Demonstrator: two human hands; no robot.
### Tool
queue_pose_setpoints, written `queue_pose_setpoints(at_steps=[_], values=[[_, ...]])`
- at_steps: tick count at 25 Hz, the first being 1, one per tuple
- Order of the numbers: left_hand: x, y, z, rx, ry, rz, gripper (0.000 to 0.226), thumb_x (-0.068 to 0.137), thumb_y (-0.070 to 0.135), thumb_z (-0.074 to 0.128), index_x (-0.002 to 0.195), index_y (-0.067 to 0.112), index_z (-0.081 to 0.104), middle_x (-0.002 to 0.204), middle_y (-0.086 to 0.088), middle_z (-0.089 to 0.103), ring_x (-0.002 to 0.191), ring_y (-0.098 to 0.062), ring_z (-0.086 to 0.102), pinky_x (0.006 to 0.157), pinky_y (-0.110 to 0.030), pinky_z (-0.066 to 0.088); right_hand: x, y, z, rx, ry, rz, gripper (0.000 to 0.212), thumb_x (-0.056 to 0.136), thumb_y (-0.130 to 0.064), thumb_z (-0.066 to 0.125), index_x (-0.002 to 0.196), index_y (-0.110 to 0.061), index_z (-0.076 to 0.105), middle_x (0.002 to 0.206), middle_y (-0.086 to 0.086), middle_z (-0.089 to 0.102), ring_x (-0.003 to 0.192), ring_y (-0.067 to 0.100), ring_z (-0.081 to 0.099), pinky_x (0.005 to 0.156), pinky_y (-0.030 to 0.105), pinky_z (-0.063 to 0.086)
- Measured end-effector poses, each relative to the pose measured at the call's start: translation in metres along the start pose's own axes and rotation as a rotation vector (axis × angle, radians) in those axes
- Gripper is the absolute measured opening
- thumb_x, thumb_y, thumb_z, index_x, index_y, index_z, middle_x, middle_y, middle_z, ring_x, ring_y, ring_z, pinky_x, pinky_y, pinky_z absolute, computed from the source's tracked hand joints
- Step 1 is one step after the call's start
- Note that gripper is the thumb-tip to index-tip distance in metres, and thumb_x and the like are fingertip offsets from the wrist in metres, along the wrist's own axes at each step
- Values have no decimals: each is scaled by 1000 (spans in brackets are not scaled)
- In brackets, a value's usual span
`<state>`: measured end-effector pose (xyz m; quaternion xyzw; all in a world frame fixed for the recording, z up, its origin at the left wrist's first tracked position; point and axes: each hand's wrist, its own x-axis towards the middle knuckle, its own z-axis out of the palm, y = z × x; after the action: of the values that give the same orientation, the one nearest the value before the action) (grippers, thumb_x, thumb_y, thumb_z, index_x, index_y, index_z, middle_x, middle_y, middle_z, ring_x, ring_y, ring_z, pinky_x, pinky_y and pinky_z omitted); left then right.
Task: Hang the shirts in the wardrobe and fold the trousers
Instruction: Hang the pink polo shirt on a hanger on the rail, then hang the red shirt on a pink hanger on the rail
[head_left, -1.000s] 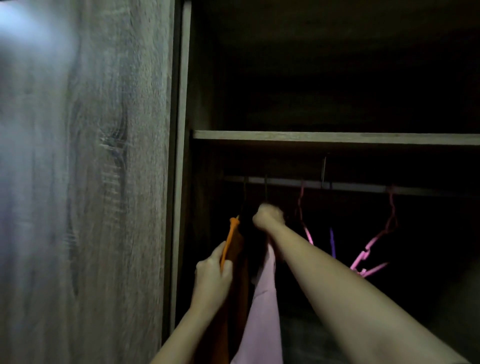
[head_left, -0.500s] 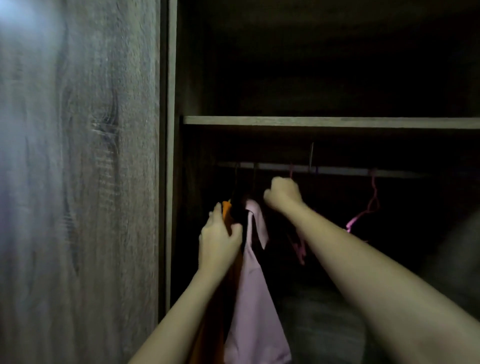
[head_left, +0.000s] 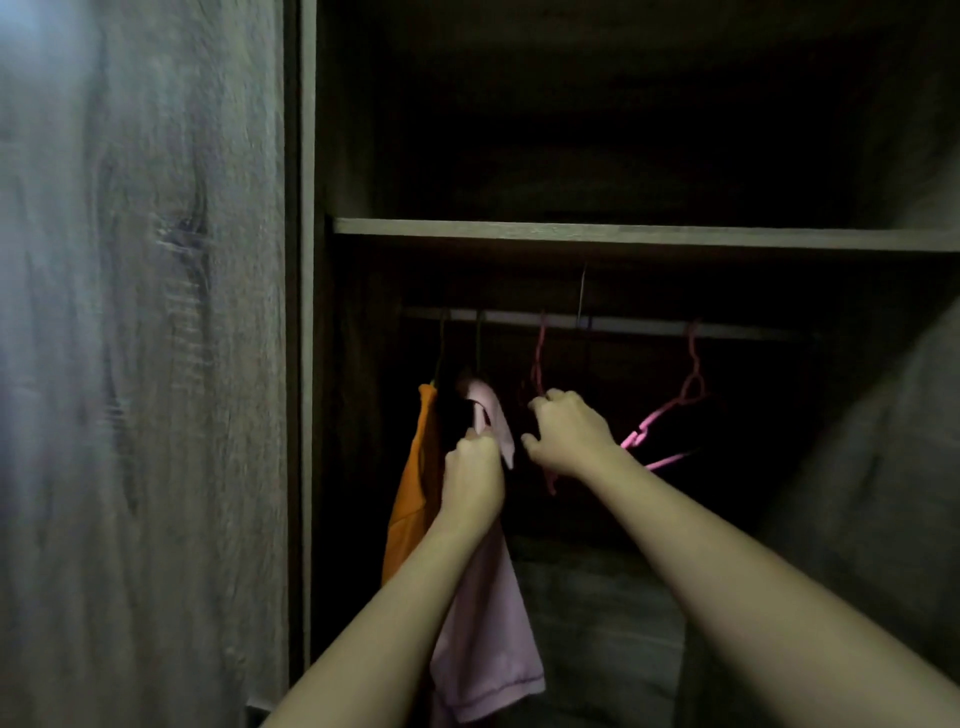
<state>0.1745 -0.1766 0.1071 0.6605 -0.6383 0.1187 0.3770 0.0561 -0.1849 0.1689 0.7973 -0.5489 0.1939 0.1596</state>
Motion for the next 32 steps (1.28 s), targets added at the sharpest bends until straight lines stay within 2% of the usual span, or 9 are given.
queue_pose_setpoints(at_steps=[4, 9, 12, 14, 19, 22, 26, 29, 32], values=[[-5, 0, -4, -109, 47, 13, 55, 97, 9, 41, 148, 8, 21, 108, -14, 66, 93, -27, 67, 82, -36, 52, -7, 6, 1, 25, -23, -11, 51, 85, -31, 55, 129, -5, 50, 129, 17, 50, 122, 34, 44, 95, 41, 45], [-42, -18, -40, -407, 303, -56, 39, 99, 23, 41, 134, 9, 49, 114, -12, 67, 102, -22, 66, 87, -24, 46, -21, -22, 1, 137, 201, -178, 44, 88, -19, 47, 130, -7, 49, 127, 12, 53, 117, 30, 46, 95, 36, 40], [-80, -65, -61, -349, 466, -58, 35, 94, 17, 45, 122, 3, 60, 113, -14, 68, 100, -25, 67, 89, -24, 45, -39, -65, 14, 303, 314, -334, 41, 85, -11, 50, 125, -7, 53, 123, 12, 57, 115, 30, 51, 99, 37, 39], [-118, -111, -75, -264, 481, -116, 33, 89, 14, 49, 116, 1, 64, 109, -15, 70, 97, -26, 68, 87, -23, 43, -59, -107, 34, 406, 313, -418, 39, 83, -10, 51, 122, -8, 56, 117, 10, 60, 109, 28, 53, 95, 36, 42], [-237, -235, -126, 33, 324, -347, 34, 86, 15, 50, 112, 0, 66, 106, -18, 70, 91, -32, 69, 82, -32, 46, -132, -239, 97, 592, 133, -567, 33, 79, -13, 53, 111, -11, 61, 106, 7, 64, 100, 27, 56, 86, 33, 47], [-301, -295, -165, 111, 178, -502, 37, 90, 16, 49, 123, 0, 58, 118, -20, 65, 106, -33, 63, 90, -35, 44, -170, -317, 131, 635, -29, -603, 34, 79, -12, 57, 112, -8, 62, 107, 9, 63, 101, 30, 56, 88, 36, 47], [-389, -385, -214, 318, 2, -657, 44, 94, 23, 46, 134, 5, 46, 134, -19, 53, 120, -35, 53, 94, -41, 43, -212, -416, 162, 648, -221, -596, 39, 82, -26, 51, 113, -4, 60, 110, 15, 61, 103, 35, 55, 89, 39, 45], [-435, -428, -233, 442, -138, -806, 57, 97, 35, 38, 146, 9, 25, 153, -15, 26, 141, -32, 24, 109, -48, 27, -230, -464, 186, 616, -370, -533, 45, 90, -33, 52, 124, -3, 51, 121, 17, 53, 115, 34, 49, 97, 40, 39], [-461, -453, -233, 443, -243, -889, 71, 96, 52, 26, 150, 11, 7, 159, -10, 4, 146, -27, -1, 114, -51, 14, -229, -502, 204, 614, -464, -430, 56, 93, -37, 48, 135, -1, 38, 134, 19, 45, 125, 33, 41, 105, 38, 29]])
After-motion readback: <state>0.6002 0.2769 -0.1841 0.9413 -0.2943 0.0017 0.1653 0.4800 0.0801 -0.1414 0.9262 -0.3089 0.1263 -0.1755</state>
